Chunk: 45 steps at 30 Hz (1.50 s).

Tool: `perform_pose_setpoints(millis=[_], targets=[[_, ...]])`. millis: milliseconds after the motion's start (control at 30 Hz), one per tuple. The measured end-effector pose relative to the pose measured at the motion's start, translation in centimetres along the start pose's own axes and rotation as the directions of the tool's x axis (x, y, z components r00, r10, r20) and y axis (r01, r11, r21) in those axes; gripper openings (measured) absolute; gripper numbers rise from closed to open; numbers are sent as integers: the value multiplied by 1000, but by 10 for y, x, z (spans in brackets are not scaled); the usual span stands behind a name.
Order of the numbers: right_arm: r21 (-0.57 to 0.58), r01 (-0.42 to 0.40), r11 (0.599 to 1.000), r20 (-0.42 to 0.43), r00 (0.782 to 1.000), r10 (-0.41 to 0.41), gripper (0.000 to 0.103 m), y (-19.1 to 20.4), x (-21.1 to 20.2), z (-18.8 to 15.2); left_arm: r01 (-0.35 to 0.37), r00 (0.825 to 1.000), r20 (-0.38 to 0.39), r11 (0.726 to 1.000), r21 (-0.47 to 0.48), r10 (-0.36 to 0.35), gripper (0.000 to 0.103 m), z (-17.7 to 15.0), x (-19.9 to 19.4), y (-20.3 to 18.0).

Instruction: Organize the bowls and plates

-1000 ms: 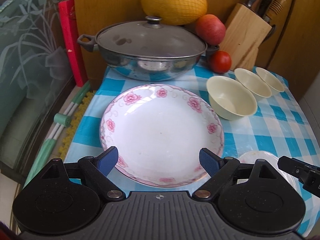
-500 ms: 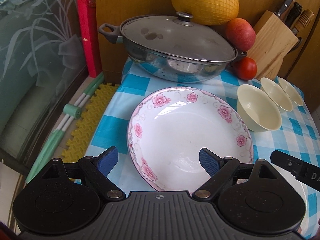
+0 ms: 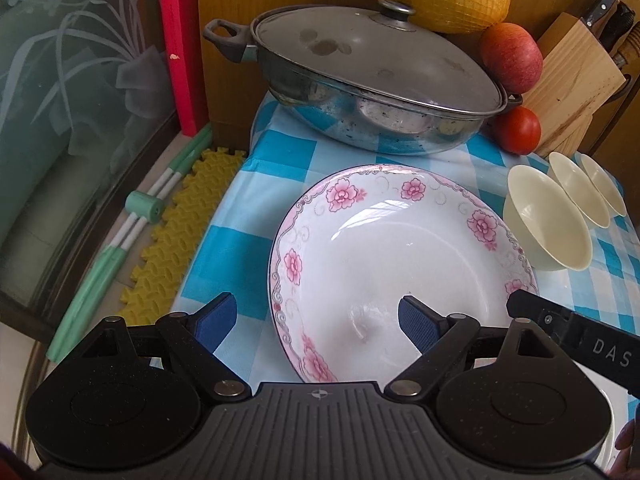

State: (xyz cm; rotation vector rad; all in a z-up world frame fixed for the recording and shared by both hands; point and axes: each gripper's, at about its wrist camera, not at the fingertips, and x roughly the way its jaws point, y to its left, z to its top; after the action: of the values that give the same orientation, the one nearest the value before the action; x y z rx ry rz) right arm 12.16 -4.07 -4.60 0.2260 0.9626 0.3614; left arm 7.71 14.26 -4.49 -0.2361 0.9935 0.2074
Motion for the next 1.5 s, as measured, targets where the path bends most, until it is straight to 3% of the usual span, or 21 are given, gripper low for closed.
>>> perform_pose_setpoints(millis=[167,633,1233,1500], targets=[[10,-16,1000,-19,1000,16,29,0,8,3,31,999,-38,1000,1,-31,88,3,11,-3],[11,-40,999,-61,997,40,26,0,22,3,11,1000,-28,996,85,-9,88,6,18,-19],[13,-55,998,-63,996,56,23,-2,24,6,19,1000,-23,991,131,-17,97,18,32,-23],[4,-24,1000,-50,998,24,21,0,20,4,20,1000,-14,992,122,-18,89,14,25,-19]])
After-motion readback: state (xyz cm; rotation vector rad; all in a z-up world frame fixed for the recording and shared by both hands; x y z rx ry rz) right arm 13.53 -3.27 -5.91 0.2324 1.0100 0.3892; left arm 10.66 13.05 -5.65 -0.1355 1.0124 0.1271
